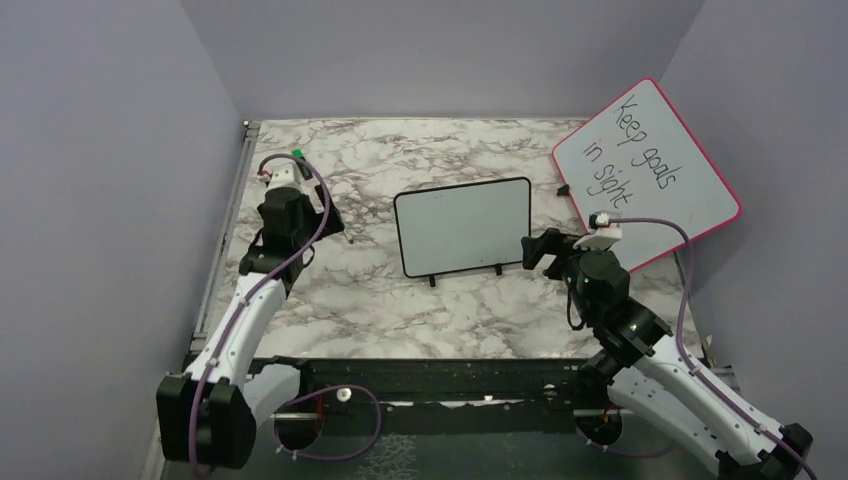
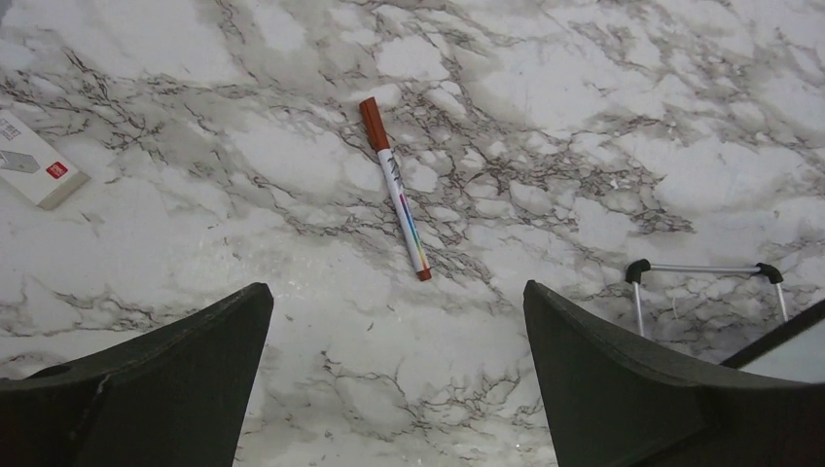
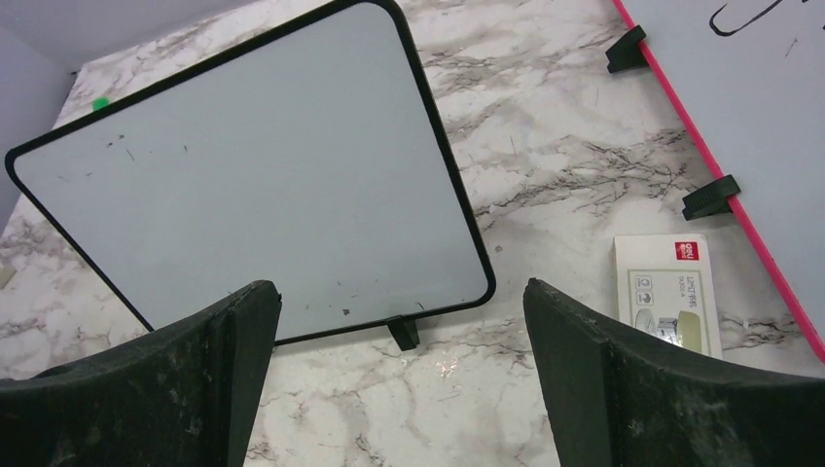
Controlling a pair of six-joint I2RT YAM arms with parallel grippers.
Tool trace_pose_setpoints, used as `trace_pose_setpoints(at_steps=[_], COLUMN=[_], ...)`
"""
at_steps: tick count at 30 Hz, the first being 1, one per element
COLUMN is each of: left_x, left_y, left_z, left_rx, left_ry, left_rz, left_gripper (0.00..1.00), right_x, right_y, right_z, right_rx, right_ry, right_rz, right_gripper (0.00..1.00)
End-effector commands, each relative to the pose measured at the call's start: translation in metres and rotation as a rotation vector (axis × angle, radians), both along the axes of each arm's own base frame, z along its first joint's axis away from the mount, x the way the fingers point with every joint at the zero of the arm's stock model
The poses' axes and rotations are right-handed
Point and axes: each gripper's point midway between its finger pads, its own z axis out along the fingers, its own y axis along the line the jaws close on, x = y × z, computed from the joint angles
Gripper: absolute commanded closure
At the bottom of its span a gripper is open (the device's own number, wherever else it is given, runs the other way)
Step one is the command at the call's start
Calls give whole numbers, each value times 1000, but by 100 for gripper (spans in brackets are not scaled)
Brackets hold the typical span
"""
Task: Write a sentence on the whiteboard
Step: Open the whiteboard marker at the center of the board.
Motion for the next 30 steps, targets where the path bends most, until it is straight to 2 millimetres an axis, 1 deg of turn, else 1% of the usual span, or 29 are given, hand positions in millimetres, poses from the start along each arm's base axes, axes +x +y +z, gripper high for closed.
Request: trace_pose_setpoints(at_steps=[1,3,6,8,11,15,17,20,22,25,27,30], left_x=[14,20,31,39,52,69,76,85,91,102,106,110], left_y=[-2,-3,0,3,4,2,0,-1,0,3,2,4], left_z=[-14,-21,-30,-38,-48,-65,-75,-92,-101,-109,-118,-130], left_rx=[-18,-16,-13,6,13,18,26,46,54,75,84,98], left_ry=[132,170,216,252,306,374,416,476,504,538,570,611], left_rz=[-10,-5,24,43,62,61,47,35,41,57,53,60], left_gripper=[1,1,1,2,8,18,21,29,31,34,39,41], right_x=[-3,-3,-2,-2,-2,-3,-4,-4,-4,-4,-4,-4], right_y=[1,-1,1,0,-1,-6,-7,-7,-6,-5,-4,-4], right_z=[4,4,1,-2,-1,1,0,-1,-1,-2,-3,-4], right_rx=[19,15,-6,-12,-7,-7,-8,-8,-11,-13,-16,-20], right_ry=[-36,-11,11,19,7,-9,-11,-14,-12,-11,-10,-7], right_rz=[19,-1,9,2,-1,-15,-15,-14,-9,-2,2,1], right_gripper=[0,0,0,0,0,0,0,0,0,0,1,1])
